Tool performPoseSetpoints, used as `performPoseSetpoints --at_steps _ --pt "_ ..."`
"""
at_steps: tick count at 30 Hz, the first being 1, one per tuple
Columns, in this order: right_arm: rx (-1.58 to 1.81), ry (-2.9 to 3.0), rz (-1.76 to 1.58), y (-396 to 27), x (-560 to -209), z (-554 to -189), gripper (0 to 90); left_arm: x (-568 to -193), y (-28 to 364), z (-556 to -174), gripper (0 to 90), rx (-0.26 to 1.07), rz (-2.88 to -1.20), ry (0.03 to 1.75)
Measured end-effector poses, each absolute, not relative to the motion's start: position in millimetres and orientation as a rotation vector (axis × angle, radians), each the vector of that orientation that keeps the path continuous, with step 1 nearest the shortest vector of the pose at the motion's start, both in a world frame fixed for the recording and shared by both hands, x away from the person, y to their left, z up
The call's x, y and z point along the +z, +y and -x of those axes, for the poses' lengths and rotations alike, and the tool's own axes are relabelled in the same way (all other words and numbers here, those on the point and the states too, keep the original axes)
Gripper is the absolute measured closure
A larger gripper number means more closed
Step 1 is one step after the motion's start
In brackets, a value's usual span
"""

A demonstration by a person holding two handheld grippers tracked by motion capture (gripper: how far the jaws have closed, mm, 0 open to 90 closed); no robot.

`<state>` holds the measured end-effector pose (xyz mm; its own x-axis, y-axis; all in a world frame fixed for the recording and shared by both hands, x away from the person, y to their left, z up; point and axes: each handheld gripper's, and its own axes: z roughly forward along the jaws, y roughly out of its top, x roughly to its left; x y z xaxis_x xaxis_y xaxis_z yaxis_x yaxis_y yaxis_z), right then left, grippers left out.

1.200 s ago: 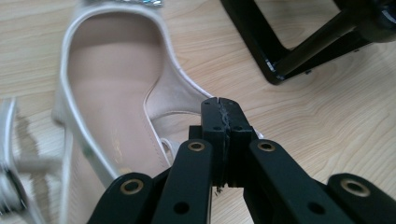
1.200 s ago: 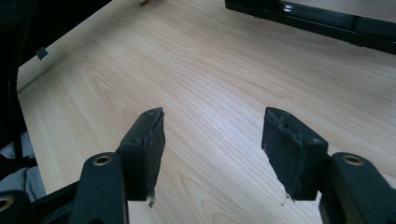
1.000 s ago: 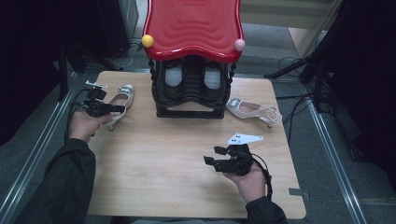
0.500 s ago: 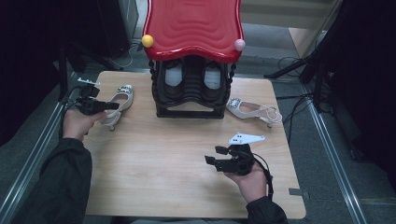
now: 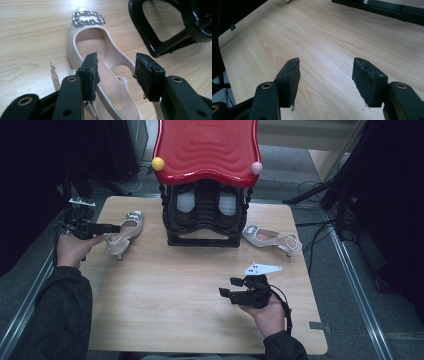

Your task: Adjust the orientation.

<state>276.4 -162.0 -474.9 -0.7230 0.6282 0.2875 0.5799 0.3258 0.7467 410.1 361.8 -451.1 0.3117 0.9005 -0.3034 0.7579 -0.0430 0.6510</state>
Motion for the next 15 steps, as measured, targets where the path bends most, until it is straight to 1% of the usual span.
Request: performPoseSetpoints --at_steps 2,8,15 --pt "1.379 2.513 -1.146 -162 -475 -276 40.1 -453 363 -412 52.0 0.264 -1.844 1.489" --pt "1.375 2.499 -1.171 -167 -476 -272 40.1 -465 369 -421 52.3 0.263 -1.850 1.528" --pt "1.365 2.481 -1.203 -174 -477 -269 40.0 -482 372 -430 56.3 0.239 -1.842 1.572"
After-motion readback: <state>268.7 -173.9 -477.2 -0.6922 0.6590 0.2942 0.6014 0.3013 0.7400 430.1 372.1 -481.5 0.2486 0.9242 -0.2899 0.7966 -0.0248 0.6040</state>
